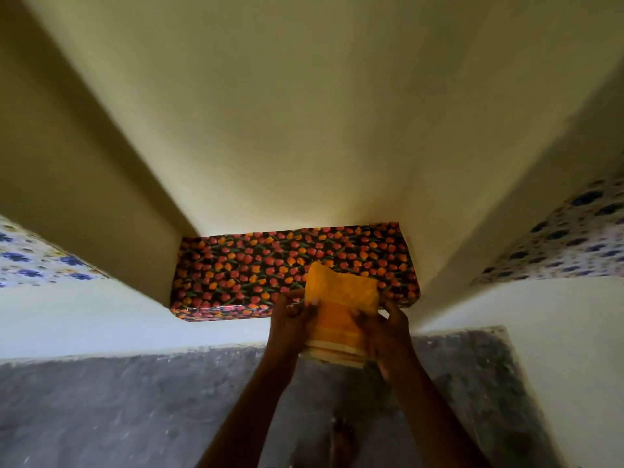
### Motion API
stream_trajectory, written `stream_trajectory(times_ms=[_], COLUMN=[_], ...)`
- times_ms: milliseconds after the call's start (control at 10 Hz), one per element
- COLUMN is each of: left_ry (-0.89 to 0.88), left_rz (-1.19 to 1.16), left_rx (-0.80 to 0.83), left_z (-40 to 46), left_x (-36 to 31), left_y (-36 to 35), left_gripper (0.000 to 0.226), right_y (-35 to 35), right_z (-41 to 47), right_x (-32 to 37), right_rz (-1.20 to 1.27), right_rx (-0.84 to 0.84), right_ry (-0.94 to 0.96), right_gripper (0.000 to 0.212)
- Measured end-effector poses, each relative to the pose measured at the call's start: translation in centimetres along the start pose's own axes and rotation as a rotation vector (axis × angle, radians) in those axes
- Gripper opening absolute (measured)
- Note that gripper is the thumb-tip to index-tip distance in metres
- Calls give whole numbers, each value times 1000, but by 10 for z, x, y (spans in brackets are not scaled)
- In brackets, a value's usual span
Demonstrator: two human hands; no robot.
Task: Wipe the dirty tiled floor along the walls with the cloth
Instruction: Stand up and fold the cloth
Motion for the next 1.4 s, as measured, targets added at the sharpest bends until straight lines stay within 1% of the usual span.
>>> stream_trajectory(times_ms=[100, 200, 300, 400, 500, 600, 700, 800, 900, 1000, 1100, 1200, 1300, 1400], left_ry=[23, 27, 28, 65, 90, 100, 91, 62, 51, 86, 76, 58, 33, -45], left_rz=[81, 141, 190, 180, 187, 209, 252, 304, 402, 510, 595, 700, 728, 684], left_rx=[-1, -18, -33, -32, -40, -89, -148, -164, -144, -192, -215, -215, -221, -317], left_z=[46, 99, 157, 221, 272, 319, 362, 400, 427, 441, 445, 451, 438, 404], left_x=[10, 24, 38, 60, 71, 82, 93, 95, 98, 106, 111, 127, 114, 80], left_y=[3, 12, 24, 35, 43, 54, 66, 75, 79, 79, 80, 81, 89, 97], left_gripper=[45, 47, 24, 16, 18, 20, 30, 25, 5, 20, 27, 46, 42, 27], right_y=[-20, -41, -67, -92, -110, -132, -156, -175, -190, -197, -200, -203, -201, -196], right_z=[37, 81, 134, 196, 244, 289, 329, 365, 391, 404, 406, 400, 384, 347], right_x=[-7, -22, -40, -68, -92, -113, -131, -142, -149, -153, -159, -161, -163, -145], right_rz=[-72, -145, -246, -331, -356, -351, -364, -417, -509, -659, -713, -702, -683, -621], right_rx=[-67, -71, -57, -84, -120, -140, -147, -178, -193, -184, -219, -203, -190, -289], right_ry=[36, 62, 41, 25, -16, -44, -46, -35, -14, 15, 36, 35, 87, 174], right_gripper=[43, 44, 59, 63, 60, 62, 63, 56, 49, 36, 43, 46, 52, 17])
Point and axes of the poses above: each hand's wrist, its own z-axis towards the middle knuckle, its own y-axis out of the back of the hand, x = y × z, the point moved 2 cm from there along z, towards the middle knuckle, and after that the axes turned 12 degrees about z, right-handed, at the moved point
